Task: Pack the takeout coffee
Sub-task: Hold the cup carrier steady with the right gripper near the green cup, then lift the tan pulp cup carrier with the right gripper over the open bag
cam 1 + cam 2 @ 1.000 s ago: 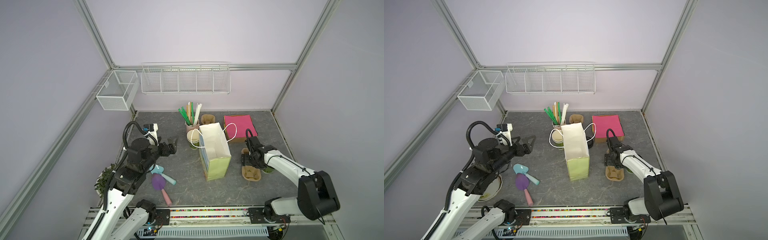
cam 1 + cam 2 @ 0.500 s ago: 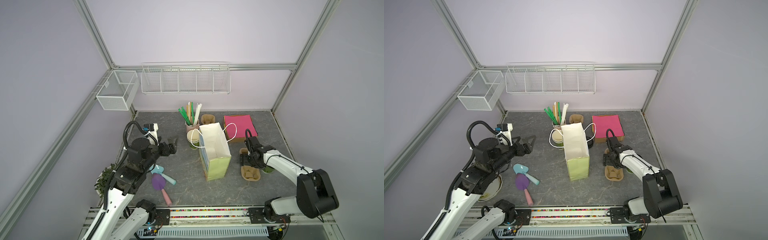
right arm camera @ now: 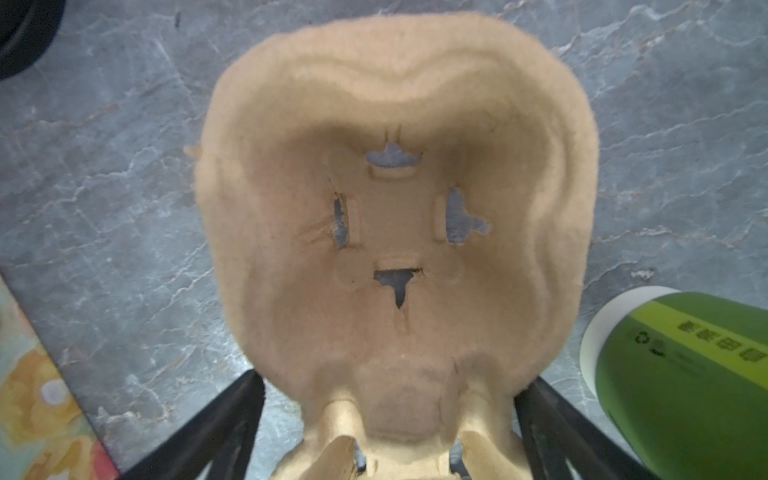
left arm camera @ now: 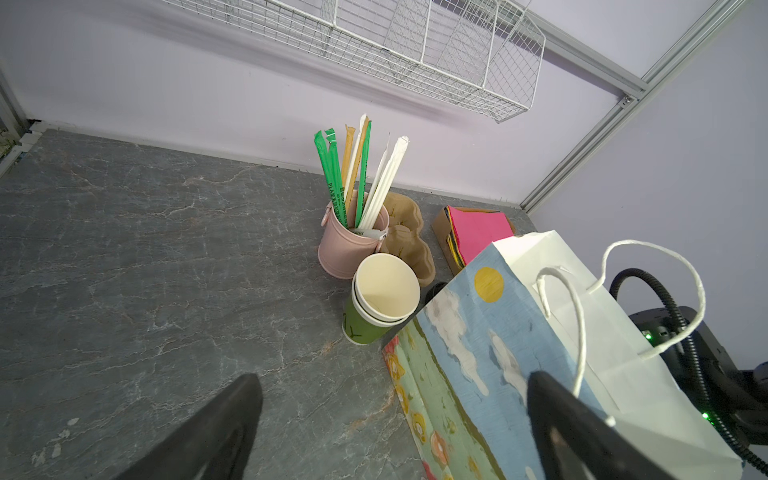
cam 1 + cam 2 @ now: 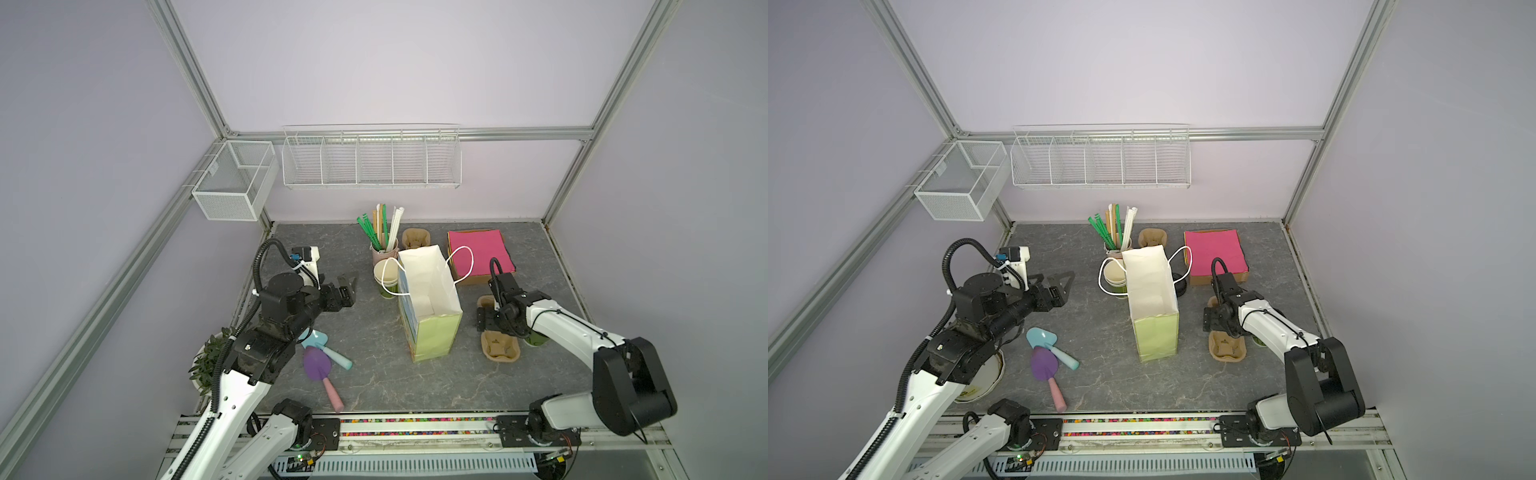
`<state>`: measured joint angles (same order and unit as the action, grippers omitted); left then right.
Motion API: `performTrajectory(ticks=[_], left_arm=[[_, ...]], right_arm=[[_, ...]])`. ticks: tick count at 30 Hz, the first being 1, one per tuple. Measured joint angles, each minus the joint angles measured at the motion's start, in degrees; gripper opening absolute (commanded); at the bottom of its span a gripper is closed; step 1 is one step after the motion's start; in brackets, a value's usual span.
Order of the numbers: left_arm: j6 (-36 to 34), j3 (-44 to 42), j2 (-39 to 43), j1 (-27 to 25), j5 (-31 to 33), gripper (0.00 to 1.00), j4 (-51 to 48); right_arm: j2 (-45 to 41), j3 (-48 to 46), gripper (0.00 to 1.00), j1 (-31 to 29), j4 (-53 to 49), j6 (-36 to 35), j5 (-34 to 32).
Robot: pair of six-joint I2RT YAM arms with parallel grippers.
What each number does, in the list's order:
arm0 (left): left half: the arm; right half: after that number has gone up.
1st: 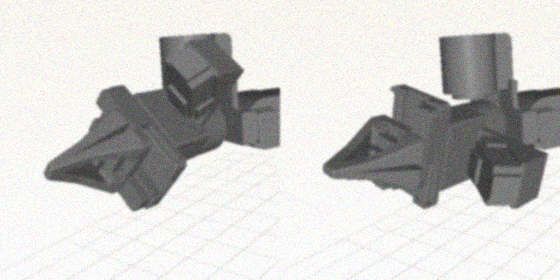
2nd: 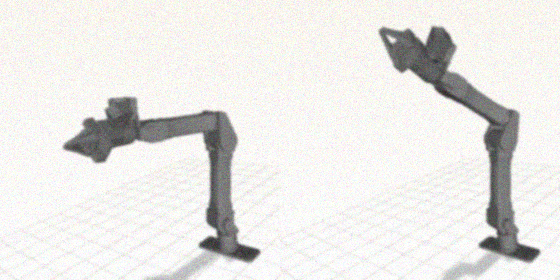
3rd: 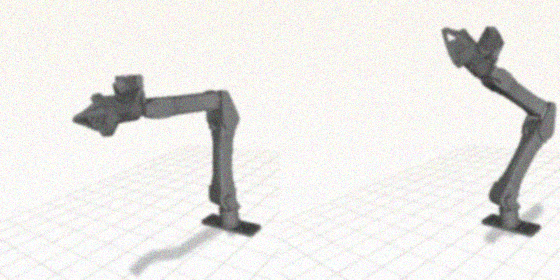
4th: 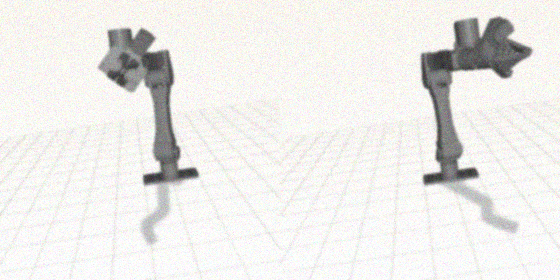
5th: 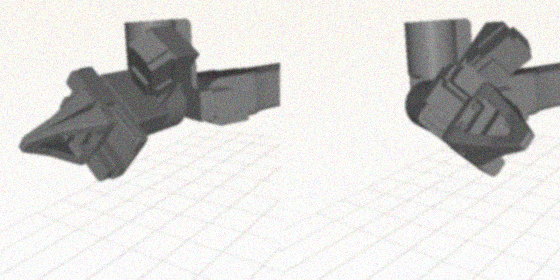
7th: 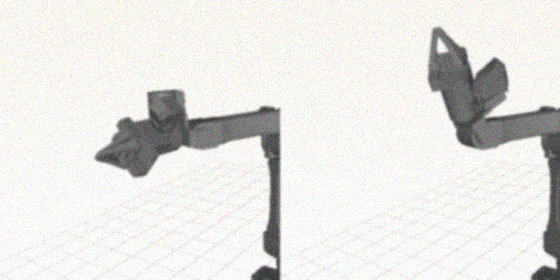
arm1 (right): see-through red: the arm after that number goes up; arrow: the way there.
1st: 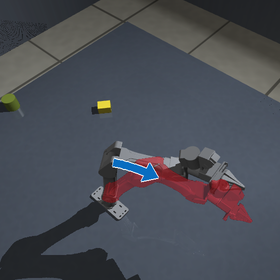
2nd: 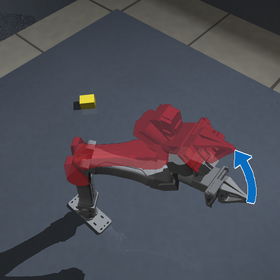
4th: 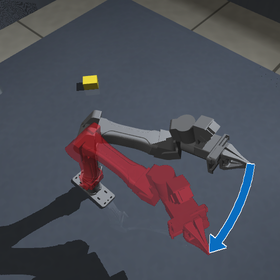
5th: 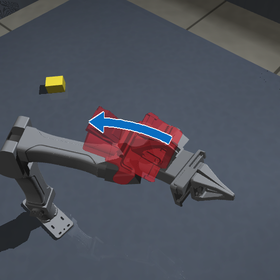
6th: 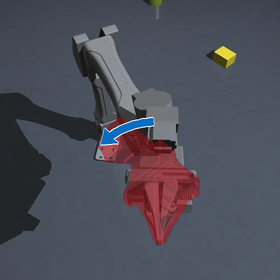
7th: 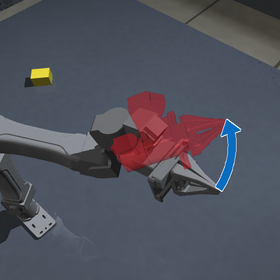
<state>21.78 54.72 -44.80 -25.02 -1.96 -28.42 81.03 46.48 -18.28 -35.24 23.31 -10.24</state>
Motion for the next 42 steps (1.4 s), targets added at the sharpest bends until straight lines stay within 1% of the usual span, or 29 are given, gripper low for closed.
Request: performTrajectory(ticks=[3, 6, 10, 20, 35, 42], left_arm=[[0.0, 0.0, 0.0, 0.0, 0.0, 0.99, 0.0], [0.0, 0.0, 0.0, 0.0, 0.0, 0.99, 0.0], [0.0, 0.0, 0.0, 0.0, 0.0, 0.99, 0.0], [0.0, 0.0, 0.2, 0.0, 0.0, 0.99, 0.0], [0.0, 0.0, 0.8, 0.0, 0.0, 0.99, 0.0], [0.0, 0.0, 3.0, 0.0, 0.0, 0.99, 0.0]], right_arm=[[0.0, 0.0, 0.87, -0.3, 0.0, -0.1, 0.0], [0.2, 0.0, 0.85, -0.5, 0.0, 0.0, 0.0], [0.6, 0.0, 0.8, -0.6, 0.0, 0.1, 0.0], [-0.2, 0.8, 0.8, -1.2, -1.7, 0.3, 0.0], [-15.2, 11.0, 0.8, -2.1, -12.9, 0.2, -2.3], [-22.2, 18.7, 0.8, -2.2, -19.8, -0.7, -3.5]])
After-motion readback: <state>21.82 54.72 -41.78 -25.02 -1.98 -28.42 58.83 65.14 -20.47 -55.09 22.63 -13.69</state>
